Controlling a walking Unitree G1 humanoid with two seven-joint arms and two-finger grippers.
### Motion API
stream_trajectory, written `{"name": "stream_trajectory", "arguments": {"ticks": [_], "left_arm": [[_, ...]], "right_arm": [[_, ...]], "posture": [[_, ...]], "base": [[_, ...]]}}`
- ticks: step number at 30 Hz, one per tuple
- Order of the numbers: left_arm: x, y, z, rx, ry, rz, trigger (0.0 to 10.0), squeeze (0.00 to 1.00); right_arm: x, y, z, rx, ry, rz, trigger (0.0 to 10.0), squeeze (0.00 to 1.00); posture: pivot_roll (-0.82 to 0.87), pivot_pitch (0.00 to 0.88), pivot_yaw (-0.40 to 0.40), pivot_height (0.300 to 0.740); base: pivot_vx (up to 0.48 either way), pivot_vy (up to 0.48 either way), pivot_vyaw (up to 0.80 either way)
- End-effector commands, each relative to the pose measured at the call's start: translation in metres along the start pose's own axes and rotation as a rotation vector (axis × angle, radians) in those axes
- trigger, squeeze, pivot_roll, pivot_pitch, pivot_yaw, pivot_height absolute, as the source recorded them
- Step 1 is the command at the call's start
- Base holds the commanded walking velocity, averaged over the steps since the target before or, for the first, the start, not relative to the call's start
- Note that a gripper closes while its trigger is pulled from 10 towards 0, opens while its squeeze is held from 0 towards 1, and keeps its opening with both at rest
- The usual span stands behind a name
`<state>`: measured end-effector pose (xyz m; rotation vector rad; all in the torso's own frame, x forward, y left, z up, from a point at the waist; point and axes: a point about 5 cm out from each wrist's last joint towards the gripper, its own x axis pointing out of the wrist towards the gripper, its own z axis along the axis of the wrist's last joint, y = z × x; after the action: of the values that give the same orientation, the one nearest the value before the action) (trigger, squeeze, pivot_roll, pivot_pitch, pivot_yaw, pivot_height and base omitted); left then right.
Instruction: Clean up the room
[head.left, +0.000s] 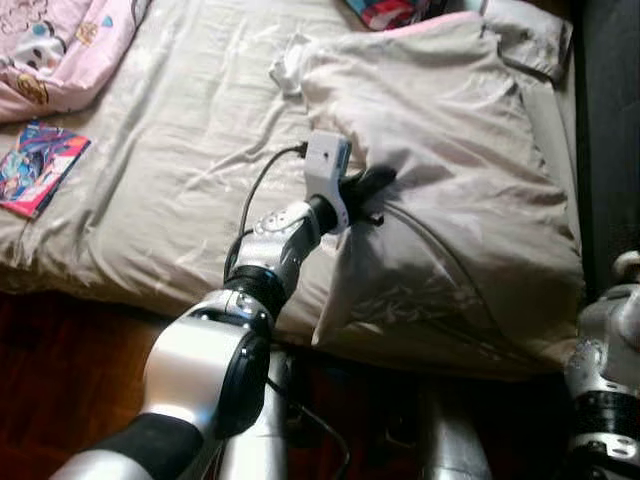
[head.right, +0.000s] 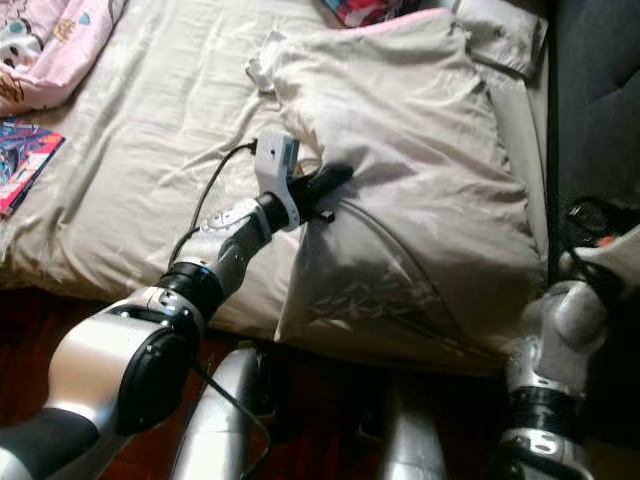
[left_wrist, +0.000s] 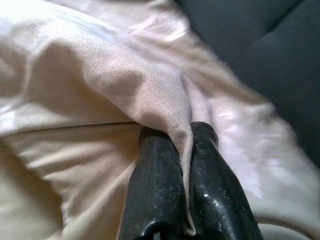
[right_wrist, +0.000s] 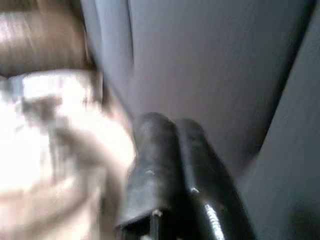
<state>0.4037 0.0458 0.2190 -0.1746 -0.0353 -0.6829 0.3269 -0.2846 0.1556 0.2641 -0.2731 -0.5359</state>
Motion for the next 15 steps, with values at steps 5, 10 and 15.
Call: {"name": "stream_trajectory", "arguments": {"ticks": [5, 10, 15], "left_arm": [[-0.015, 0.021, -0.021, 0.007, 0.082, 0.131, 10.0, 0.0], [-0.026, 0.036, -0.03, 0.026, 0.129, 0.249, 10.0, 0.0], [-0.031, 0.044, -0.032, 0.039, 0.14, 0.324, 10.0, 0.0]], "right_arm": [[-0.017, 0.01, -0.041, 0.037, 0.232, 0.115, 10.0, 0.0], [-0.023, 0.027, -0.055, 0.073, 0.356, 0.262, 10.0, 0.0], [-0.023, 0.04, -0.052, 0.132, 0.365, 0.366, 10.0, 0.0]], "posture": [[0.04, 0.39, 0.081, 0.641], [0.05, 0.395, 0.078, 0.641], [0.05, 0.399, 0.077, 0.641]], "base": [[0.0, 0.0, 0.0], [0.0, 0.0, 0.0], [0.0, 0.0, 0.0]]}}
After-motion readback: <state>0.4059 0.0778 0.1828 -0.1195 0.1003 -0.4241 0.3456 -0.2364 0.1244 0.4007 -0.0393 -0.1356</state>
